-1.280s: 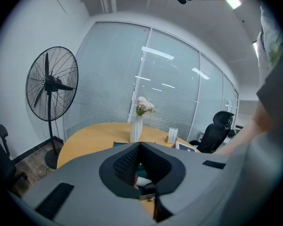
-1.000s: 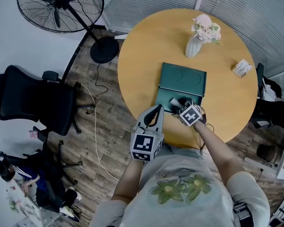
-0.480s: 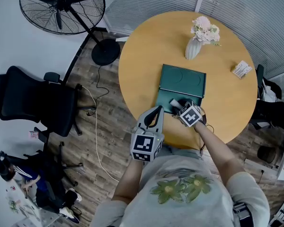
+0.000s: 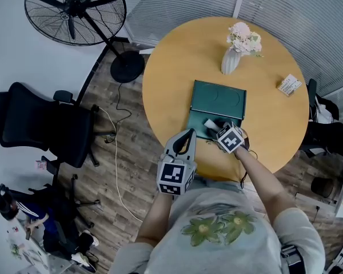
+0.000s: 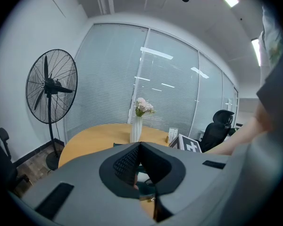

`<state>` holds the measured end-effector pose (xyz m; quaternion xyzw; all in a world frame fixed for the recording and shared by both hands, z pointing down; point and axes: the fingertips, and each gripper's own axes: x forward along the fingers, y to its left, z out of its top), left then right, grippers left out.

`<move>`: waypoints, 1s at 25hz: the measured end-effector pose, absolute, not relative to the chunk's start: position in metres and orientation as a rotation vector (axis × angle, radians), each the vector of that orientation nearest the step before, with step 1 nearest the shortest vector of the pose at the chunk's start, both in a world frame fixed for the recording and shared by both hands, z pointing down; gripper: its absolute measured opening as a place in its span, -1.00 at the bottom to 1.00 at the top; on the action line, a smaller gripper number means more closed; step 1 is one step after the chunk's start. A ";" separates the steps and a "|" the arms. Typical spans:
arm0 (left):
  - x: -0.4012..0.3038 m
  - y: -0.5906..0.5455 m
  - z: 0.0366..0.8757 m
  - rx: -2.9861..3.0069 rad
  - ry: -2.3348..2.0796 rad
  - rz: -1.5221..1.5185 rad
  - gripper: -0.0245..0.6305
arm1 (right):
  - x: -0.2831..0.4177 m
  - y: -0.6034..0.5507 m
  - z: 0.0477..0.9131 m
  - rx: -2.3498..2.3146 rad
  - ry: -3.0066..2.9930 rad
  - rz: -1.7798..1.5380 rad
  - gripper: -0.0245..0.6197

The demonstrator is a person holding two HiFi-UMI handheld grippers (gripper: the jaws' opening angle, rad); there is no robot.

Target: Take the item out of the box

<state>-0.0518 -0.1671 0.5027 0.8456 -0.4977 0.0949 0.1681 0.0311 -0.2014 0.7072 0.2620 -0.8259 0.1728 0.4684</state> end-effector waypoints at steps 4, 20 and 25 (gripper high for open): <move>-0.050 -0.168 0.501 2.410 -1.421 0.272 -0.92 | 0.031 -0.201 0.700 0.636 -2.042 0.419 -0.48; -0.053 -0.165 0.496 2.403 -1.441 0.257 -0.92 | 0.021 -0.205 0.649 0.642 -2.160 0.360 -0.48; -0.054 -0.165 0.491 2.411 -1.452 0.251 -0.92 | 0.015 -0.208 0.621 0.653 -2.216 0.319 -0.48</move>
